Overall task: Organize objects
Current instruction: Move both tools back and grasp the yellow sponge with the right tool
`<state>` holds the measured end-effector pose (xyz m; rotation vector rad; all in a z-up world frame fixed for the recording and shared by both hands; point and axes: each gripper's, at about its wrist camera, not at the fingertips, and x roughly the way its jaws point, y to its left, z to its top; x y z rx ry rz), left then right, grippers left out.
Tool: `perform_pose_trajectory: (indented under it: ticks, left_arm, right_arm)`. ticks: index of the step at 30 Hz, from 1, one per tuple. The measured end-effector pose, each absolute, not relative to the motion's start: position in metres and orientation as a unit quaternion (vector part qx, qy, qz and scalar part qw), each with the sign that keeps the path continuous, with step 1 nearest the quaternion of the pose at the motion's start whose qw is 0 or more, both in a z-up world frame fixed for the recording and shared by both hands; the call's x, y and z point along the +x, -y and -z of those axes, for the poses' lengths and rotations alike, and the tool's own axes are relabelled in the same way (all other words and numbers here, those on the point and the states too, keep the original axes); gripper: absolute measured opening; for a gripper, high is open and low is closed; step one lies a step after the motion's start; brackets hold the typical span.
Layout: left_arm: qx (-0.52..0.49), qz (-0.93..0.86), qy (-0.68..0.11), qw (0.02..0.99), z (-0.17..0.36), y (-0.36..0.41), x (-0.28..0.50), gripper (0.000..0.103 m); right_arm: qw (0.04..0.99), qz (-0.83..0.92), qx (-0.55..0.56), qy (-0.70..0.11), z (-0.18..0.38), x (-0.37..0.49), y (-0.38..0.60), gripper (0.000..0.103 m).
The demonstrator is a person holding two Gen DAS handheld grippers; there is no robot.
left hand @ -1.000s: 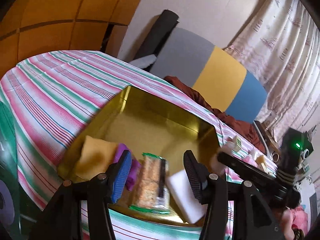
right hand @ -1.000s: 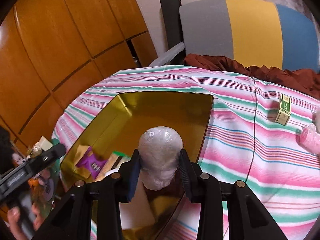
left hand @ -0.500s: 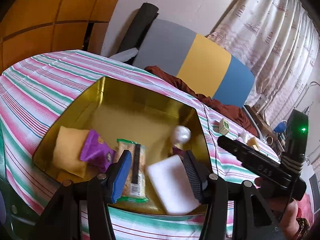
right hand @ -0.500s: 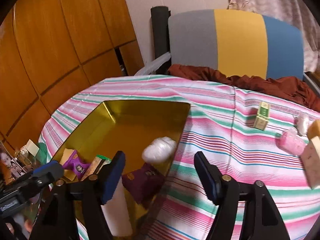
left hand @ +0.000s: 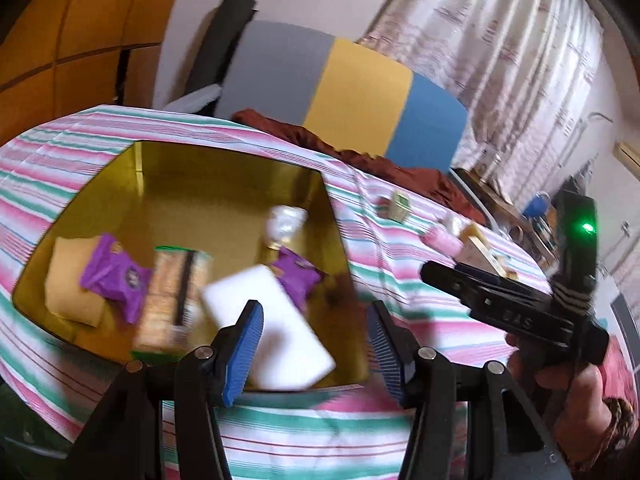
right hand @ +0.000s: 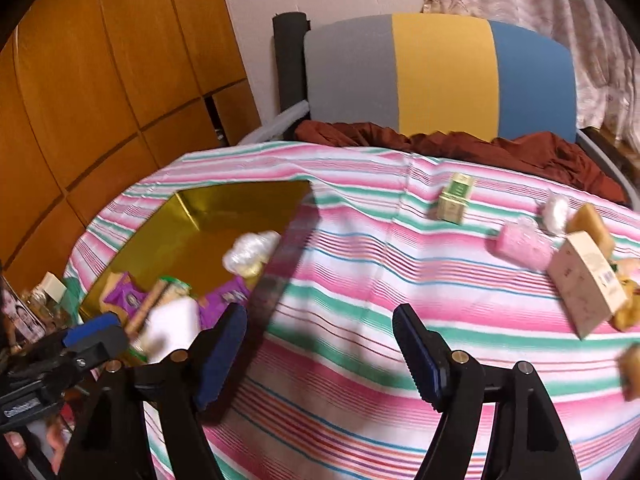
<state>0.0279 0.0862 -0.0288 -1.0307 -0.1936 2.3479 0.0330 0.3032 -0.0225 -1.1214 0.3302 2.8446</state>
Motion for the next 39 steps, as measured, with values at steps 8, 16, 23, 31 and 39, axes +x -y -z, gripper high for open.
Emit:
perform_pose_trajectory:
  ticks: [8,16,23,31,39]
  left_arm:
    - [-0.386,-0.861,0.038,0.329,0.027,-0.117,0.055,0.055]
    - [-0.402,-0.843,0.02,0.356,0.034,-0.143,0.069,0.055]
    - [-0.408,-0.836,0.011,0.367,0.031,-0.161,0.071,0.055]
    - [-0.421,-0.822,0.001,0.383,0.027,-0.188,0.07,0.055]
    - [-0.433,-0.803,-0.023,0.408,0.028,-0.23,0.07,0.055]
  right_arm:
    - [0.068,-0.913,-0.386,-0.116,0.034,0.057,-0.344,0.076]
    - [0.14,-0.898,-0.41,-0.079,0.037,0.095,-0.409,0.082]
    - [0.239,-0.882,-0.399,-0.081,0.025,0.137,-0.494,0.095]
    - [0.3,-0.848,-0.417,-0.13,0.047,0.158,-0.568,0.095]
    - [0.292,-0.817,-0.483,-0.117,0.076,0.15,-0.578,0.076]
